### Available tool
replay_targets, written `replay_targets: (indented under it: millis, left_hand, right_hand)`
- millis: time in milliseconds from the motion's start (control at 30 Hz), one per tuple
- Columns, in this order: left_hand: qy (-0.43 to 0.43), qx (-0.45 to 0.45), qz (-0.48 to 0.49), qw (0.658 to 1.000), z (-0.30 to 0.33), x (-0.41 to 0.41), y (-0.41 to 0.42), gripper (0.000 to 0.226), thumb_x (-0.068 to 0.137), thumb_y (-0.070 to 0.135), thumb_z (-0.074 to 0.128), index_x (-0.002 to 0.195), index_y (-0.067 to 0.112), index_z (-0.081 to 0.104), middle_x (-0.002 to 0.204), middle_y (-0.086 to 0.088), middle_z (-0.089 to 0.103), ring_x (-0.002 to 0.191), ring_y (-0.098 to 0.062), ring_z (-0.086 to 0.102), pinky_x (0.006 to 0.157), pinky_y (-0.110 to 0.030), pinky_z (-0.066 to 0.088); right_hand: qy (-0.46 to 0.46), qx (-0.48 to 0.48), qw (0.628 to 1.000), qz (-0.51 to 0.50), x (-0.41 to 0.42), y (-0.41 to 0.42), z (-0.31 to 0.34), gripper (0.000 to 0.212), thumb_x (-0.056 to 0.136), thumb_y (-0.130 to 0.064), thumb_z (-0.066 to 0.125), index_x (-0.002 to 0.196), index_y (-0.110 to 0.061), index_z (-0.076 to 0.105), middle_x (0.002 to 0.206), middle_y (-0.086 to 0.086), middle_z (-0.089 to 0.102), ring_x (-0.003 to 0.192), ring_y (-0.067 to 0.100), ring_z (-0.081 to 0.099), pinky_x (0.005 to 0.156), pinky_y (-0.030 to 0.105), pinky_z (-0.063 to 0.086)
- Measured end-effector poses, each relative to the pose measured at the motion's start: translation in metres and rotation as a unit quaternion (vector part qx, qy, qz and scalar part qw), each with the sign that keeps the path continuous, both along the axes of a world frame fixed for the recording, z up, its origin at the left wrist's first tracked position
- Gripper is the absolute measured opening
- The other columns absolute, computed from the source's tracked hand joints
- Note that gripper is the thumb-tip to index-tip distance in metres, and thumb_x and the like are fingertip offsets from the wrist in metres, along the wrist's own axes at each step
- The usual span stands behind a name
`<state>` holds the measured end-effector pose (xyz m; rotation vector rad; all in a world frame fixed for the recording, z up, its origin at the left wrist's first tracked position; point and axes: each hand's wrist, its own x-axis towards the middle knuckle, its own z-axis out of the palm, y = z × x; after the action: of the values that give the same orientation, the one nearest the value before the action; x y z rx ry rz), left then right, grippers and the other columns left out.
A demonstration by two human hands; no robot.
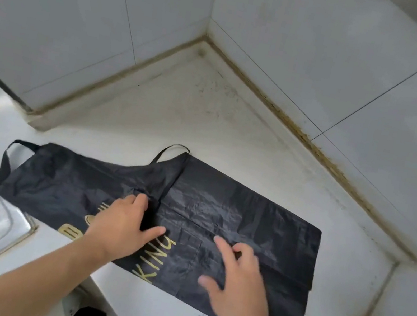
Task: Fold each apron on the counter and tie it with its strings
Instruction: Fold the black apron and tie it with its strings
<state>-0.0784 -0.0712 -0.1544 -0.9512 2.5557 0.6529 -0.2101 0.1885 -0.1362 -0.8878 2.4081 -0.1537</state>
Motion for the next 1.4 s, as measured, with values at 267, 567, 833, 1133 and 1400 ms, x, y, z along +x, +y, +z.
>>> replay_targets:
  millis: [267, 567, 833, 1133, 1400]
  left_hand:
    - [-0.028, 0.386, 0.177, 0.905, 0.031, -0.013, -0.023, 0.017, 0.096, 0.021, 0.064, 0.082, 0.014, 0.072, 0.083, -0.005, 0.078, 0.082, -0.025, 0.071, 0.078, -0.034, 0.054]
    - [0.459, 0.464, 0.492, 0.576, 0.071, -0.048, -0.095, 0.052, 0.097, 0.018, 0.063, 0.146, 0.025, 0.05, 0.132, -0.006, 0.068, 0.118, -0.023, 0.069, 0.103, -0.046, 0.053]
    - [0.037, 0.063, 0.192, 0.979, -0.016, -0.049, -0.056, 0.019, 0.096, 0.033, 0.069, 0.104, 0.017, 0.061, 0.12, -0.012, 0.054, 0.098, -0.033, 0.061, 0.09, -0.042, 0.053]
    - [0.389, 0.009, 0.357, 0.849, 0.044, -0.08, -0.116, 0.011, 0.097, 0.013, 0.057, 0.104, 0.019, 0.06, 0.105, 0.0, 0.066, 0.08, -0.004, 0.06, 0.08, -0.029, 0.051]
    - [0.459, 0.027, 0.278, 0.843, 0.077, -0.079, -0.087, 0.033, 0.091, -0.005, 0.051, 0.114, 0.019, 0.05, 0.125, -0.005, 0.055, 0.098, -0.011, 0.065, 0.082, -0.027, 0.055]
  right_hand:
    - [-0.016, 0.049, 0.998, 0.023, 0.014, 0.018, -0.02, 0.099, 0.09, -0.056, 0.07, 0.154, -0.063, -0.005, 0.162, -0.012, 0.0, 0.144, 0.02, 0.02, 0.117, 0.042, 0.031]
    - [0.002, 0.021, 0.999, 0.031, 0.018, 0.022, -0.022, 0.1, 0.091, -0.05, 0.071, 0.152, -0.065, -0.007, 0.163, -0.013, -0.003, 0.141, 0.018, 0.023, 0.113, 0.038, 0.033]
    - [0.0, 0.022, 0.999, 0.03, 0.015, 0.02, -0.026, 0.099, 0.091, -0.048, 0.071, 0.152, -0.066, -0.006, 0.162, -0.014, -0.004, 0.138, 0.016, 0.024, 0.114, 0.038, 0.032]
    - [0.006, 0.012, 1.0, 0.028, 0.017, 0.024, -0.027, 0.099, 0.092, -0.048, 0.07, 0.152, -0.066, -0.007, 0.163, -0.014, -0.004, 0.141, 0.016, 0.022, 0.116, 0.039, 0.03]
    - [-0.001, 0.007, 1.0, 0.026, 0.017, 0.023, -0.024, 0.098, 0.091, -0.048, 0.071, 0.152, -0.066, -0.005, 0.163, -0.014, -0.003, 0.141, 0.016, 0.023, 0.114, 0.037, 0.03]
